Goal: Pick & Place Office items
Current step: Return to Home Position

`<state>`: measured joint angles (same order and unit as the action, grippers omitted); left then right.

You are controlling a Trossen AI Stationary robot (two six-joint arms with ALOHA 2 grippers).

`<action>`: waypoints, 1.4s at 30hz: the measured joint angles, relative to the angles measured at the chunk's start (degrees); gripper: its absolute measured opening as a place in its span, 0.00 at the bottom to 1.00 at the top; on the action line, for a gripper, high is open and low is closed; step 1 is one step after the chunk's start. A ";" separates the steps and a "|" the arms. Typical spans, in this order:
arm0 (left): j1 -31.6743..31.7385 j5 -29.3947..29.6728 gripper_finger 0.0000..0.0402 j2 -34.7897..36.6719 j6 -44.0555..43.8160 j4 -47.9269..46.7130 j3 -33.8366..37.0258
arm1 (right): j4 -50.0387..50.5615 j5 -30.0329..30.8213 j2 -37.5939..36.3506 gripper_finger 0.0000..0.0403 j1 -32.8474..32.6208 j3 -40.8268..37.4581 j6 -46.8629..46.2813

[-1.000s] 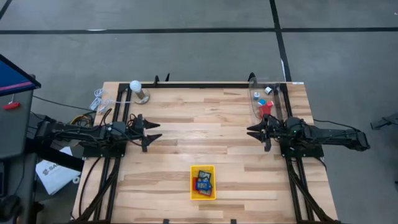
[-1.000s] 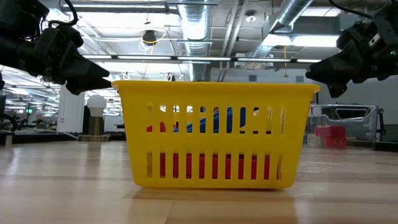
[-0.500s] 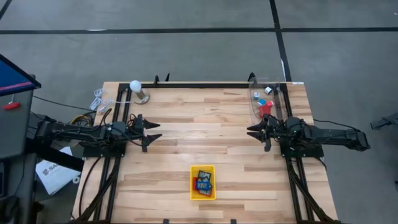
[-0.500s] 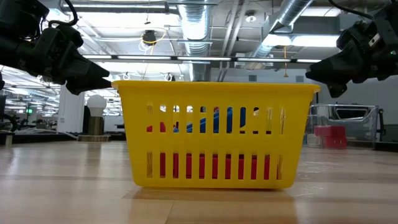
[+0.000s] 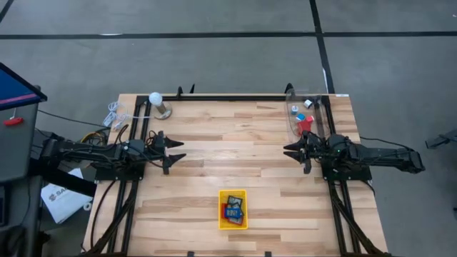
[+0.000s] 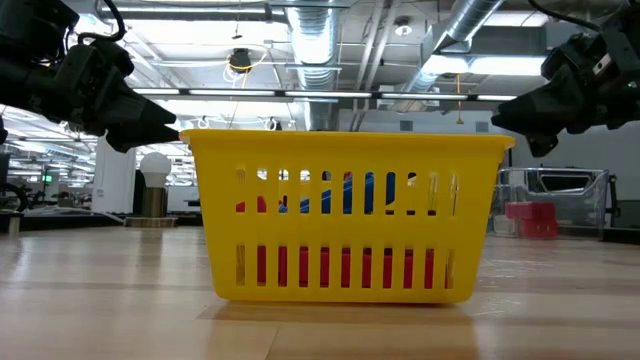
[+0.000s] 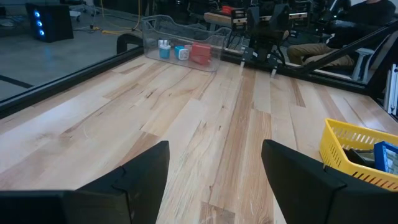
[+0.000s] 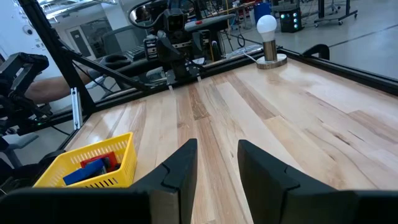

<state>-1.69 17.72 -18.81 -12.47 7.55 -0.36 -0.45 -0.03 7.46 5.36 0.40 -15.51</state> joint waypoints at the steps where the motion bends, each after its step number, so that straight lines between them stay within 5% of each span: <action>1: 0.00 0.00 0.63 0.00 0.00 0.00 0.00 | 0.00 0.01 -0.02 0.27 0.01 0.00 0.00; 42: 0.00 0.02 0.63 0.00 0.00 0.00 0.00 | 0.02 0.00 -0.01 0.27 0.00 0.00 0.00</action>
<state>-1.69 17.74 -18.81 -12.47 7.55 -0.36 -0.43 -0.03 7.44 5.36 0.40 -15.51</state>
